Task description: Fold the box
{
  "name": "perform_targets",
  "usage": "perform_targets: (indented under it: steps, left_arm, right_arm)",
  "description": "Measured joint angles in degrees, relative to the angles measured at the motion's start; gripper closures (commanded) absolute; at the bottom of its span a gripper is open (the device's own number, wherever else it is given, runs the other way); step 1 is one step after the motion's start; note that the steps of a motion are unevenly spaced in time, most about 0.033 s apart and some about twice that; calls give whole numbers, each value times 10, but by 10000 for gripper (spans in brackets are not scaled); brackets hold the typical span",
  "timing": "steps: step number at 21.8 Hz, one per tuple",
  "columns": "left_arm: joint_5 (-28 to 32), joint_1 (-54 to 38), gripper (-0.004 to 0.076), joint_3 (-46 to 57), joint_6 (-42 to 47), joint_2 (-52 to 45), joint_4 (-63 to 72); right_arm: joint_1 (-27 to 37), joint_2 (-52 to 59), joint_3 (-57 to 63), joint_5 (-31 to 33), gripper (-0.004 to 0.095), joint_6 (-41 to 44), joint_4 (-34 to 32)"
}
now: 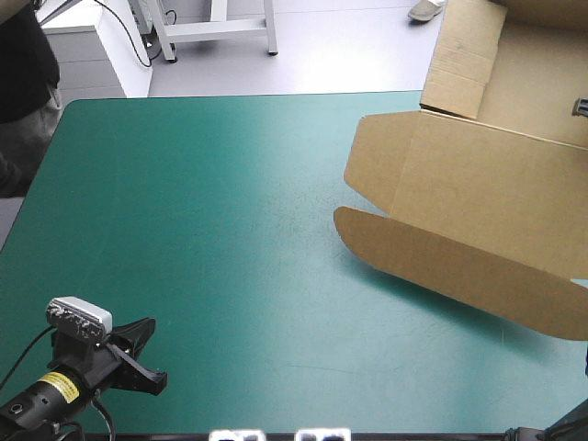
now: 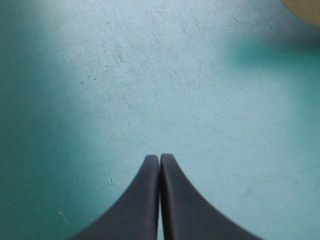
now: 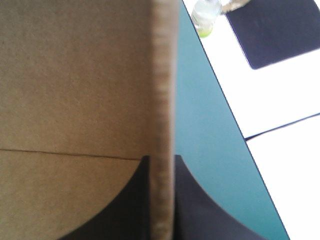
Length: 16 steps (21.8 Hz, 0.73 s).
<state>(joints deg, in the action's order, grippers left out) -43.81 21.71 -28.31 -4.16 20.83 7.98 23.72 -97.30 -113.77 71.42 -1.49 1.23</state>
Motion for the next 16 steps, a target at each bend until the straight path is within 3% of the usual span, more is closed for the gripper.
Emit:
perform_targets:
  steps: [10, 16]
  left_arm:
    - [0, 0, 732, 0, 0, 0, 2]
    - [-1, 0, 732, 0, 0, 0, 2]
  right_arm:
    - [46, -128, 64, 0, 898, -2, -34]
    - [56, -149, 64, -2, 486, -11, -29]
